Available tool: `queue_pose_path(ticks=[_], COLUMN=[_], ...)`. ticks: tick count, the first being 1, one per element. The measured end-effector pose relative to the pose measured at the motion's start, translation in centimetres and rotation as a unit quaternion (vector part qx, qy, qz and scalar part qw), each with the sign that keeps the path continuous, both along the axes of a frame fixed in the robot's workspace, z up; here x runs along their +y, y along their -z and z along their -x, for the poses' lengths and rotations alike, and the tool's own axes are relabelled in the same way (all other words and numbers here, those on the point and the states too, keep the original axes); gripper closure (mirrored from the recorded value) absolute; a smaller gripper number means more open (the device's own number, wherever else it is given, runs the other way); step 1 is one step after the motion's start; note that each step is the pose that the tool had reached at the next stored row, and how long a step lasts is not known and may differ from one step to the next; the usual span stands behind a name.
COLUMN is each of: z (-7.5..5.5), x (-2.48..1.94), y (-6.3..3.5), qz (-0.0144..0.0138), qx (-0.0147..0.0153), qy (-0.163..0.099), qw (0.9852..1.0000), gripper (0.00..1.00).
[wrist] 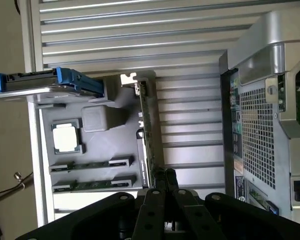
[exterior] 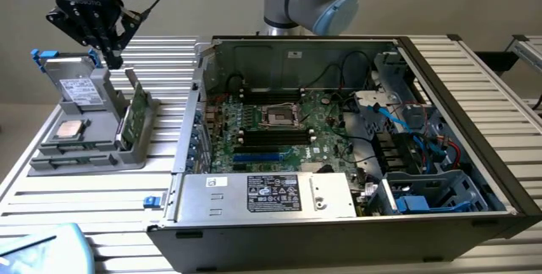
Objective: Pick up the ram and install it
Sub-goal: 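Reach for the ram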
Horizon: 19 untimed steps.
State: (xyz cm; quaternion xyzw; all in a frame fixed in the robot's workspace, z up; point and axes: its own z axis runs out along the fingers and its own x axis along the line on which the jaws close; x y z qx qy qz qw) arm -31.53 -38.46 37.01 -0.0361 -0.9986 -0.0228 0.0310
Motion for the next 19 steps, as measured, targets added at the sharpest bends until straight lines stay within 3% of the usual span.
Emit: queue_pose_path(ticks=[6,11,13,19], z=[2.6,3.9,4.3,5.4], x=[0.48,0.67,0.71,0.79], y=[0.00,0.00,0.00,0.00], qz=[0.0013,0.0038,0.0064,0.0175], qx=[0.0012,0.0018,0.0019,0.0022], qy=[-0.001,-0.007,-0.012,-0.026], qw=[1.0000,1.0000,0.9999,0.9995], gripper=[0.89,0.89,0.89,0.89])
